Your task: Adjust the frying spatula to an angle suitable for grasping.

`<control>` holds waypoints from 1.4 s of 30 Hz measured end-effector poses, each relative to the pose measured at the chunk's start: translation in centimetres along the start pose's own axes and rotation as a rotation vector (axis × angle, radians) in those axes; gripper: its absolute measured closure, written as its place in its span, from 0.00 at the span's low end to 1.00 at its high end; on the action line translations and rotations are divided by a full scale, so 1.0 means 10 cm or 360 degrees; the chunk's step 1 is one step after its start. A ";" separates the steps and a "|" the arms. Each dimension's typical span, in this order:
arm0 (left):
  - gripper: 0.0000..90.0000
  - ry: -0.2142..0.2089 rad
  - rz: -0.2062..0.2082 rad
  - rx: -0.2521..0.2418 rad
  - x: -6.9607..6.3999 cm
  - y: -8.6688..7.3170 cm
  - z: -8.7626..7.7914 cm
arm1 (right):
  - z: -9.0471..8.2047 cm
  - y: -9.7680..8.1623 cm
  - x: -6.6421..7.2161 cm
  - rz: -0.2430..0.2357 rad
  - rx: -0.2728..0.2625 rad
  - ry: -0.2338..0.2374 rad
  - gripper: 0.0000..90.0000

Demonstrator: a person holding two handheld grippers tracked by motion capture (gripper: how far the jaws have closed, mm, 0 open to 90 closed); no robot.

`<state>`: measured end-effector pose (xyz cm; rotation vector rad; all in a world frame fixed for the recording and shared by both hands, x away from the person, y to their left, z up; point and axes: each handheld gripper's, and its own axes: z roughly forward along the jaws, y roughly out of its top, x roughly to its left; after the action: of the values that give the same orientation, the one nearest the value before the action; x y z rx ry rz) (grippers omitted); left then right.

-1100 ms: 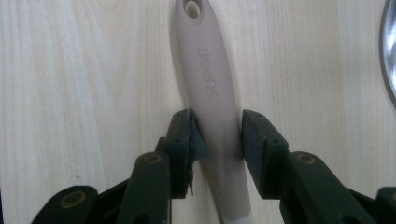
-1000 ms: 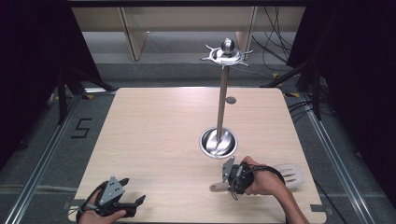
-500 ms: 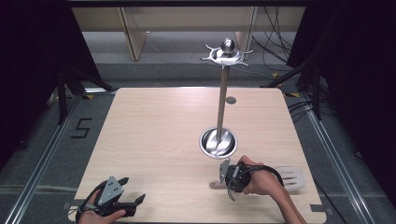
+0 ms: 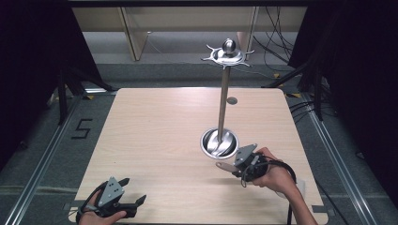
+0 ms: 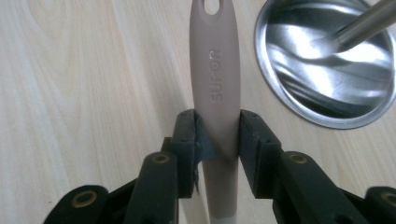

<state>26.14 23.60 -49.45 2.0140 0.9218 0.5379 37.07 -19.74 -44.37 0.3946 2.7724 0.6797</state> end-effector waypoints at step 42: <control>0.18 -0.0004 -0.0008 0.0027 0.00 -0.01 0.02 | -1.14 -0.38 -0.34 0.0522 -0.0941 -0.0261 0.78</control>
<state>26.19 23.53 -49.63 2.0268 0.9323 0.5261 35.91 -28.81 -35.81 0.7330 2.2267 1.4149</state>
